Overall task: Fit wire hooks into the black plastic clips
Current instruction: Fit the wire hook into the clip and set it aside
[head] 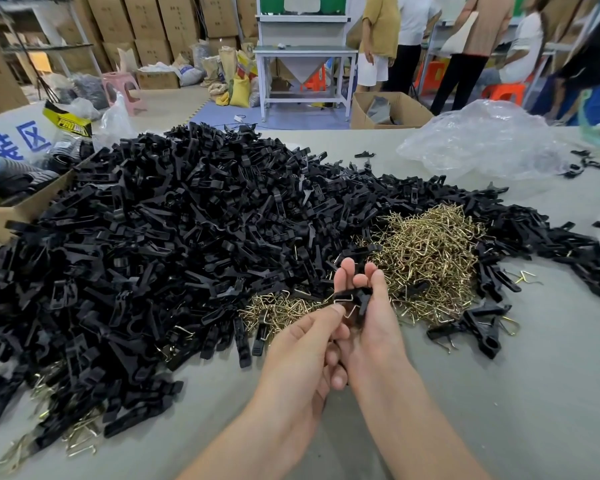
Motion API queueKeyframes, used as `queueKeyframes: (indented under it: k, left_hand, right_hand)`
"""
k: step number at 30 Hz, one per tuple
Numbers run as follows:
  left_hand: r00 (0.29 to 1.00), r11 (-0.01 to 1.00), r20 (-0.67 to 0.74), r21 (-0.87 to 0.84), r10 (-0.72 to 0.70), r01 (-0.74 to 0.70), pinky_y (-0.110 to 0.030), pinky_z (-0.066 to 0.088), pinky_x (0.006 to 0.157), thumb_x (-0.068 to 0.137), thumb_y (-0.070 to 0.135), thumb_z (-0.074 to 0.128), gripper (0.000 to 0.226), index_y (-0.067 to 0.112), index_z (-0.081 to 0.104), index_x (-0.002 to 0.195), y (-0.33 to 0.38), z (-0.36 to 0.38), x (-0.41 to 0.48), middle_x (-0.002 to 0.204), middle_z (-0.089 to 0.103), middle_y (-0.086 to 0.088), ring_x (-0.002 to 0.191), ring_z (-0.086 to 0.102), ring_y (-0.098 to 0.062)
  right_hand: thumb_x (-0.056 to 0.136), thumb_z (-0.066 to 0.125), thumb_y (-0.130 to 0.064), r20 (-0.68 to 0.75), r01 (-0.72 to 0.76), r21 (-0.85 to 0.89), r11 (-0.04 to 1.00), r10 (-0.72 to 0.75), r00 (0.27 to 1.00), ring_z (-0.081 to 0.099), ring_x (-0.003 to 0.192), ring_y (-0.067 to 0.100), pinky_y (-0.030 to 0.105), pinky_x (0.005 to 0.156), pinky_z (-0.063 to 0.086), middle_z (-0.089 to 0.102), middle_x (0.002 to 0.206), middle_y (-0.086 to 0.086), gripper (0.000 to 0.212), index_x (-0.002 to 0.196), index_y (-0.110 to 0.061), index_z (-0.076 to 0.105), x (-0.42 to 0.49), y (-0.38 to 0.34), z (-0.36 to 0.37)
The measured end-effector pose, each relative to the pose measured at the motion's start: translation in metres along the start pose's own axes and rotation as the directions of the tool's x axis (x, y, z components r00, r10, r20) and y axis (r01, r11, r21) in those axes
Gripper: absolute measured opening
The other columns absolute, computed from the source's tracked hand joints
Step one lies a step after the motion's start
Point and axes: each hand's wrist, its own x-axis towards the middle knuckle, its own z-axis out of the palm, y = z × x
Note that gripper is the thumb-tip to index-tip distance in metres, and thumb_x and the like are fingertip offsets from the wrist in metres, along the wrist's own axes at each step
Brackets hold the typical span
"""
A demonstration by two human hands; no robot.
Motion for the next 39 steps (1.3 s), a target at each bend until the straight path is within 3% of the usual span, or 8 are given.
queueKeyframes:
  k: [9, 20, 26, 30, 33, 35, 38, 39]
  left_hand:
    - [0.997, 0.967, 0.059, 0.247, 0.056, -0.069, -0.019, 0.032, 0.034, 0.093, 0.02, 0.061, 0.036, 0.014, 0.054, 0.058, 0.0078, 0.0028, 0.0002, 0.048, 0.043, 0.0, 0.036, 0.035, -0.009]
    - [0.998, 0.99, 0.006, 0.126, 0.068, -0.068, -0.021, 0.033, 0.035, 0.091, 0.018, 0.065, 0.038, 0.021, 0.061, 0.054, -0.0011, 0.0025, 0.0008, 0.053, 0.051, 0.003, 0.041, 0.038, -0.008]
    - [0.999, 0.994, 0.002, 0.099, 0.053, -0.053, -0.021, 0.033, 0.036, 0.088, 0.021, 0.066, 0.034, 0.02, 0.061, 0.055, -0.0002, 0.0008, 0.0019, 0.052, 0.049, 0.002, 0.042, 0.038, -0.008]
    - [0.992, 0.984, 0.031, 0.126, 0.122, -0.124, -0.022, 0.036, 0.039, 0.095, 0.023, 0.064, 0.036, 0.019, 0.062, 0.059, -0.0005, -0.0012, 0.0014, 0.052, 0.048, -0.001, 0.043, 0.039, -0.011]
    - [0.971, 0.923, 0.052, 0.301, 0.235, -0.239, -0.023, 0.037, 0.041, 0.095, 0.027, 0.065, 0.029, 0.016, 0.062, 0.069, 0.0005, -0.0021, 0.0027, 0.05, 0.051, -0.003, 0.039, 0.042, -0.014]
    - [0.94, 0.808, 0.047, 0.498, 0.337, -0.315, -0.025, 0.04, 0.044, 0.095, 0.032, 0.066, 0.021, 0.023, 0.058, 0.077, -0.0002, -0.003, 0.0031, 0.053, 0.057, 0.002, 0.042, 0.049, -0.014]
    - [0.879, 0.646, 0.051, 0.657, 0.475, -0.388, -0.029, 0.051, 0.057, 0.093, 0.035, 0.068, 0.018, 0.043, 0.051, 0.091, -0.0011, -0.0035, 0.0018, 0.081, 0.067, 0.016, 0.06, 0.06, -0.007]
    - [0.861, 0.597, 0.072, 0.691, 0.503, -0.407, -0.024, 0.051, 0.064, 0.093, 0.033, 0.067, 0.024, 0.048, 0.049, 0.097, -0.0016, -0.0045, 0.002, 0.09, 0.066, 0.023, 0.067, 0.062, -0.004]
  right_hand:
    - [0.105, 0.052, -0.03, 0.084, 0.164, -0.066, 0.984, -0.158, 0.984, 0.077, 0.081, 0.019, 0.022, 0.062, 0.059, 0.061, 0.06, 0.001, 0.021, 0.107, -0.014, 0.065, -0.0031, -0.0037, 0.0007]
    - [0.105, 0.052, -0.032, 0.12, 0.186, -0.118, 0.975, -0.172, 0.978, 0.077, 0.084, 0.021, 0.026, 0.066, 0.06, 0.063, 0.068, 0.004, 0.021, 0.109, -0.017, 0.066, -0.0055, -0.003, -0.0002]
    - [0.105, 0.051, -0.029, 0.196, 0.261, -0.136, 0.956, -0.233, 0.953, 0.077, 0.083, 0.021, 0.024, 0.068, 0.059, 0.059, 0.059, 0.001, 0.02, 0.107, -0.014, 0.065, -0.0053, -0.0003, -0.0007]
    - [0.105, 0.051, -0.033, 0.202, 0.222, -0.185, 0.957, -0.184, 0.962, 0.077, 0.083, 0.021, 0.025, 0.067, 0.059, 0.06, 0.062, 0.001, 0.023, 0.108, -0.015, 0.066, -0.0049, 0.0008, -0.0034]
    - [0.103, 0.052, -0.041, 0.151, 0.08, -0.2, 0.977, -0.05, 0.987, 0.074, 0.07, 0.017, 0.026, 0.057, 0.058, 0.064, 0.065, 0.0, 0.027, 0.099, -0.019, 0.067, -0.0043, -0.0031, -0.0044]
    - [0.101, 0.053, -0.046, 0.14, -0.027, -0.19, 0.981, 0.054, 0.989, 0.07, 0.06, 0.017, 0.028, 0.054, 0.058, 0.064, 0.065, 0.0, 0.035, 0.08, -0.02, 0.063, -0.0046, -0.0051, -0.0052]
    - [0.1, 0.055, -0.044, 0.17, -0.131, -0.196, 0.972, 0.165, 0.972, 0.073, 0.065, 0.017, 0.03, 0.056, 0.059, 0.063, 0.061, -0.003, 0.042, 0.065, -0.021, 0.056, -0.0037, -0.0043, -0.0067]
    - [0.1, 0.057, -0.043, 0.177, -0.143, -0.202, 0.969, 0.18, 0.968, 0.075, 0.068, 0.018, 0.03, 0.056, 0.059, 0.062, 0.061, -0.004, 0.041, 0.065, -0.021, 0.056, -0.003, -0.0036, -0.0073]
